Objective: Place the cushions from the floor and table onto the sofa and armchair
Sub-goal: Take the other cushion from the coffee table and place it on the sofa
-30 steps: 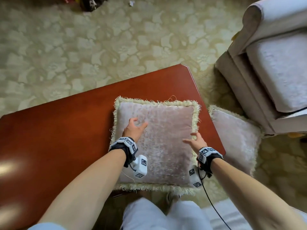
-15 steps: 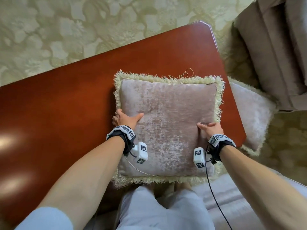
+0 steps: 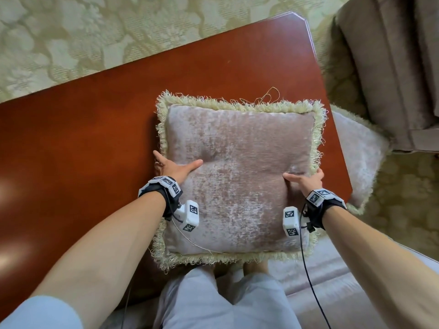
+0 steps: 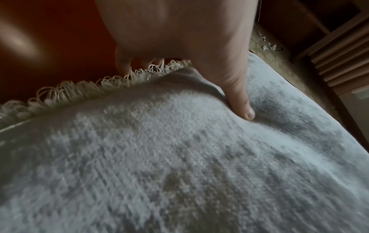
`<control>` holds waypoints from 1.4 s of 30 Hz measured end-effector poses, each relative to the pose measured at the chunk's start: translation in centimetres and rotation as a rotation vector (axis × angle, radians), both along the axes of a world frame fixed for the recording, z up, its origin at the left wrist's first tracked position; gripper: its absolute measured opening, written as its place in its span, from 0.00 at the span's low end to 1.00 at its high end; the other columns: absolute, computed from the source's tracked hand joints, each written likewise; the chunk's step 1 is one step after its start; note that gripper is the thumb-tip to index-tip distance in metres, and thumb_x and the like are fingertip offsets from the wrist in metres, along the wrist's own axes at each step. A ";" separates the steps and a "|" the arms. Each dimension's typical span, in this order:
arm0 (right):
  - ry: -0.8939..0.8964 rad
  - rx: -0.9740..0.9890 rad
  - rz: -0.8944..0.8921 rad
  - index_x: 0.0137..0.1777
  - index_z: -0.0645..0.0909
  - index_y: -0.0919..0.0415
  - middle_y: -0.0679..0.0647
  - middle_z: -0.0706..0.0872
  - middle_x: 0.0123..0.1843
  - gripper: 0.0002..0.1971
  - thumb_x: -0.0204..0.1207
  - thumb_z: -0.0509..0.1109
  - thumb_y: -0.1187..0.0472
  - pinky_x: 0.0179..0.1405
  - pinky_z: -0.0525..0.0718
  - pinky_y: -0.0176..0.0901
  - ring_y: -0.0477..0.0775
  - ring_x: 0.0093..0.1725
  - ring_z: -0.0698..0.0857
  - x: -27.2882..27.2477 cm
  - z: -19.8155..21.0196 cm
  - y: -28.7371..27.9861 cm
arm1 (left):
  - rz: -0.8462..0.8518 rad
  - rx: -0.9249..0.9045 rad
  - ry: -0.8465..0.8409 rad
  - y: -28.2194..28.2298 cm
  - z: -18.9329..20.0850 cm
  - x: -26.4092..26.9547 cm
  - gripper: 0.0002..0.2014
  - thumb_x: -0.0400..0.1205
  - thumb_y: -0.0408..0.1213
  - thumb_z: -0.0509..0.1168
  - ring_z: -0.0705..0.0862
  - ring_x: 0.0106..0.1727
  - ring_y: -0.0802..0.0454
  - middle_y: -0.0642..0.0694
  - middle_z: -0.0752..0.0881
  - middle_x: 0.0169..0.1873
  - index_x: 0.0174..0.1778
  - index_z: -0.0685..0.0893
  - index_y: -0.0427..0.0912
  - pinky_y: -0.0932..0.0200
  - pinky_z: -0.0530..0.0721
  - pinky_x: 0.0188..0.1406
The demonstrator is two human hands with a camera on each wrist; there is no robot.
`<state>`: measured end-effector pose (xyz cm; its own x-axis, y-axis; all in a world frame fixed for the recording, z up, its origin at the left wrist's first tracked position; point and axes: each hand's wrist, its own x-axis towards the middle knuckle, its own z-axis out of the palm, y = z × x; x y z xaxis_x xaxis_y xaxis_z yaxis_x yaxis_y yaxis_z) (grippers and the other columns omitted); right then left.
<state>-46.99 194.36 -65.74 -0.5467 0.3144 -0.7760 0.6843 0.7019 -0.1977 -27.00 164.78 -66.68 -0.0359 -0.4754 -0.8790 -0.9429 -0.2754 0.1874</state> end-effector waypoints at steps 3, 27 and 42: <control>-0.022 -0.087 -0.040 0.86 0.40 0.63 0.64 0.58 0.85 0.60 0.67 0.83 0.63 0.79 0.59 0.58 0.65 0.81 0.63 0.0 0.0 0.0 | 0.009 0.050 0.020 -0.4 0.1 0.1 0.74 0.60 0.64 0.80 0.61 0.82 0.35 0.36 0.52 0.85 0.82 0.26 0.48 0.36 0.59 0.80; 0.127 -0.301 -0.134 0.85 0.46 0.68 0.62 0.63 0.83 0.62 0.64 0.80 0.38 0.78 0.65 0.52 0.61 0.80 0.66 2.6 8.3 -0.2 | 0.054 -0.052 0.252 3.6 8.6 -3.9 0.62 0.71 0.64 0.72 0.60 0.83 0.36 0.34 0.58 0.83 0.85 0.39 0.36 0.42 0.57 0.80; 0.416 -0.234 -0.218 0.85 0.41 0.69 0.66 0.62 0.83 0.79 0.43 0.81 0.28 0.81 0.62 0.58 0.63 0.81 0.66 -1.0 21.8 12.9 | -0.460 -0.207 0.523 16.8 21.1 -14.9 0.73 0.58 0.74 0.74 0.55 0.84 0.35 0.30 0.53 0.83 0.85 0.38 0.37 0.37 0.57 0.81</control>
